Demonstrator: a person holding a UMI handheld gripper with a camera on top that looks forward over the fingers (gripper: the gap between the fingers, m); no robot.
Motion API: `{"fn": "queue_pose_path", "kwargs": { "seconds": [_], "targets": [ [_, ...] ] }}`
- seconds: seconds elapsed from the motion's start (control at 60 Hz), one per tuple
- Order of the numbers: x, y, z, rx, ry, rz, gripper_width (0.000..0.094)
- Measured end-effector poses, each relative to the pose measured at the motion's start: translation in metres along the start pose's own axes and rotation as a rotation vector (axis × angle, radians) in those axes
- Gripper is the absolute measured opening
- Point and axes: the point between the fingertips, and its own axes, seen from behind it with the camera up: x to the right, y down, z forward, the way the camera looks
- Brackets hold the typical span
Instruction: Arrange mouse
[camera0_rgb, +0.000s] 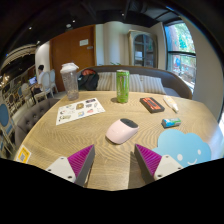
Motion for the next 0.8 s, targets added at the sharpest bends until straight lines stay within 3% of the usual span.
{"fn": "queue_pose_path", "kwargs": {
  "seconds": [0.1, 0.533, 0.65, 0.717, 0.8],
  "targets": [
    [0.006, 0.001, 0.025, -0.047, -0.005, 0.028, 0.084],
    [0.014, -0.045, 0.095, -0.078, 0.034, 0.01, 0.0824],
    [0.012, -0.048, 0.1, -0.076, 0.035, 0.015, 0.0736],
    [0.014, -0.048, 0.1, -0.063, 0.039, 0.015, 0.0557],
    [0.015, -0.049, 0.1, -0.044, 0.034, 0.011, 0.0542]
  ]
}}
